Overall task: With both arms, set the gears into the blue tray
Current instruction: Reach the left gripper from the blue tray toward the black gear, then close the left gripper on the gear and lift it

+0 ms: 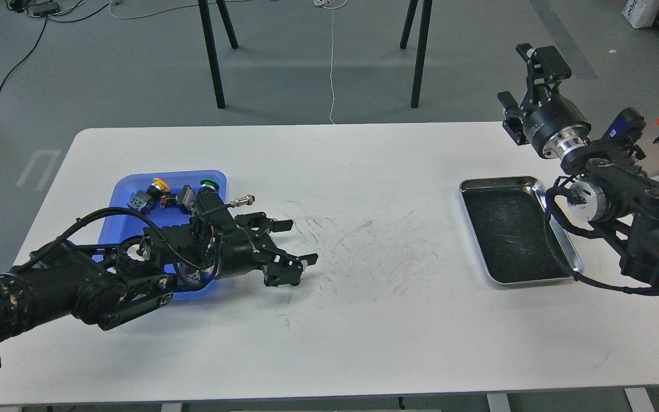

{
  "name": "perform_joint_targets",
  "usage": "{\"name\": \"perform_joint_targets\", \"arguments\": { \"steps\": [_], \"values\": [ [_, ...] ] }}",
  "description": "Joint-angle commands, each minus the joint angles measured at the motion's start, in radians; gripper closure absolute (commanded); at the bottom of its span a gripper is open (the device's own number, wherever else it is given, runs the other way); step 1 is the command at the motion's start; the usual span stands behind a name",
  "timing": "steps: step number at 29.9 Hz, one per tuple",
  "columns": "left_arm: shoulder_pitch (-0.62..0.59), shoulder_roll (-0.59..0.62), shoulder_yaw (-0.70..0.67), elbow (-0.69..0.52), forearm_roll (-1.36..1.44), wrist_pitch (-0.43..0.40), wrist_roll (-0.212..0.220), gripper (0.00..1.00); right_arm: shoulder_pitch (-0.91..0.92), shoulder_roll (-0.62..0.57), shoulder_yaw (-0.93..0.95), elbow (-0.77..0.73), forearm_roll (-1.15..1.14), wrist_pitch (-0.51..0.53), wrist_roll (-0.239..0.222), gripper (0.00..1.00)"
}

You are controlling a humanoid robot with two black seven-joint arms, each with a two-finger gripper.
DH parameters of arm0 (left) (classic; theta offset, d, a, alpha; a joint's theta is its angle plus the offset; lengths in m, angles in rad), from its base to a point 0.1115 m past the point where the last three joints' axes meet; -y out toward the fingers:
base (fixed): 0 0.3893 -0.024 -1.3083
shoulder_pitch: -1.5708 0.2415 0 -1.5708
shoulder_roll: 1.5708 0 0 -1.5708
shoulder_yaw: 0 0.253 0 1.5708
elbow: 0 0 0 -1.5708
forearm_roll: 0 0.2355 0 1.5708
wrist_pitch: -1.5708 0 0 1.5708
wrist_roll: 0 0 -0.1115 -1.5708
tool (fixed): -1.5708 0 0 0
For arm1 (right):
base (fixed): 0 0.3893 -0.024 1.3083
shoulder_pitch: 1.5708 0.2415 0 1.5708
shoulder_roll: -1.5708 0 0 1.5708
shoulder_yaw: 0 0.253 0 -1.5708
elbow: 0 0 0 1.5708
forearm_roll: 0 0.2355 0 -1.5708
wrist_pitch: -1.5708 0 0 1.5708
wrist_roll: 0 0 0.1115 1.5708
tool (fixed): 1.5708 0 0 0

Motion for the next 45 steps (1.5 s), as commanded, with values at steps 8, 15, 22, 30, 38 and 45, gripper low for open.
{"name": "perform_joint_targets", "arguments": {
  "steps": [8, 15, 22, 30, 38, 45],
  "values": [
    [0.021, 0.004, 0.011, -0.006, 0.062, 0.053, 0.0, 0.22, -0.001, 0.0, 0.0, -0.001, -0.002, 0.0, 0.0, 0.01],
    [0.039, 0.028, 0.019, -0.039, 0.075, 0.073, 0.0, 0.26, -0.005, 0.0, -0.002, -0.001, -0.006, 0.0, 0.0, 0.01],
    [0.053, 0.042, 0.042, -0.054, 0.124, 0.074, 0.0, 0.27, 0.005, 0.0, -0.022, -0.003, -0.006, 0.0, 0.0, 0.01],
    [0.053, 0.039, 0.045, -0.052, 0.133, 0.087, 0.0, 0.32, 0.003, 0.0, -0.025, -0.018, -0.005, 0.0, 0.0, 0.01],
    [0.07, 0.041, 0.049, -0.043, 0.191, 0.091, 0.0, 0.39, 0.003, 0.0, -0.025, -0.018, -0.006, 0.0, 0.0, 0.01],
    [0.076, 0.042, 0.054, -0.033, 0.233, 0.125, 0.0, 0.47, 0.006, 0.001, -0.026, -0.018, -0.006, 0.0, 0.0, 0.01]
  ]
}}
